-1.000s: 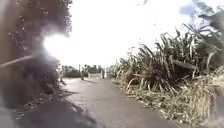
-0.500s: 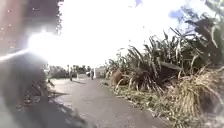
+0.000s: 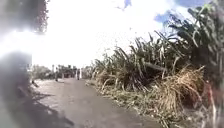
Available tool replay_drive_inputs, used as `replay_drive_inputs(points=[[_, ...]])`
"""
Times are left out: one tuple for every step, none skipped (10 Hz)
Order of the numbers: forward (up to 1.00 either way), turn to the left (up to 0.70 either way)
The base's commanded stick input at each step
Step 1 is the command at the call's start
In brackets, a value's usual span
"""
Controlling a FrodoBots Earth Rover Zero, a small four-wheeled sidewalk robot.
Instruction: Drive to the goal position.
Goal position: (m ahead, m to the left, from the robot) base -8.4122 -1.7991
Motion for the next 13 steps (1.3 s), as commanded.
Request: replay_drive_inputs(points=[[0.0,-0.7],[0.0,-0.7],[0.0,-0.7],[0.0,-0.7],[0.0,-0.7],[0.0,-0.7],[0.0,-0.7],[0.0,-0.7],[0.0,-0.7],[0.0,-0.7],[0.0,-0.7],[0.0,-0.7],[0.0,-0.7]])
